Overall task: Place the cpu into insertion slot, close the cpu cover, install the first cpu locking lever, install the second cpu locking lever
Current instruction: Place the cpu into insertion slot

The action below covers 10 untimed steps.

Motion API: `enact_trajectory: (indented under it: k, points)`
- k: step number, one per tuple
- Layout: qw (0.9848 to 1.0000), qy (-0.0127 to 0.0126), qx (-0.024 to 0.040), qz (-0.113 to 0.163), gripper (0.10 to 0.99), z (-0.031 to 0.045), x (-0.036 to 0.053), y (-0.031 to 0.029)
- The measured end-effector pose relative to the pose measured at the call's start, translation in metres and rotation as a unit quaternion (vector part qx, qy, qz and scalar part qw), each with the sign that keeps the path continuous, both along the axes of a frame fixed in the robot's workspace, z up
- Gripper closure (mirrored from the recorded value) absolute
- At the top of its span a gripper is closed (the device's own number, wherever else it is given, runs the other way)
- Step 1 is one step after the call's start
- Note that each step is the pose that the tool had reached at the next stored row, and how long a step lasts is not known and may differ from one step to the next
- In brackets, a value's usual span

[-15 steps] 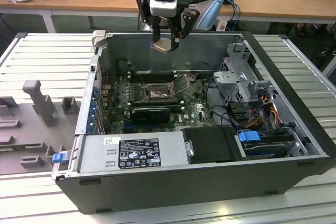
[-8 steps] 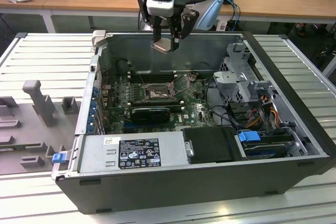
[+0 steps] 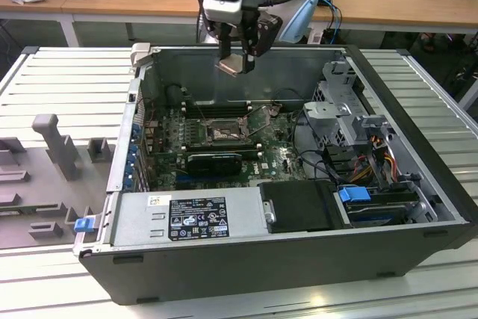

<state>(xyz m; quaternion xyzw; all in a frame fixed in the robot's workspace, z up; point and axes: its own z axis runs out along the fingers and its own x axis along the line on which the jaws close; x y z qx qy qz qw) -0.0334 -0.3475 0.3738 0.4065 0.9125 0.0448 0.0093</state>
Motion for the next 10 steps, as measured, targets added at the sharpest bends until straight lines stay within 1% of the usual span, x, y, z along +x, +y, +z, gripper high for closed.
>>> enact_trajectory:
  k: [5, 7, 10]
  points:
    - [0.9998, 0.0000, 0.0000, -0.022, 0.557, 0.0000, 0.0000, 0.0000]
    - [0.9994, 0.0000, 0.0000, -0.036, 0.557, 0.0000, 0.0000, 0.0000]
    - [0.9988, 0.0000, 0.0000, -0.048, 0.557, -0.0001, 0.0000, 0.0000]
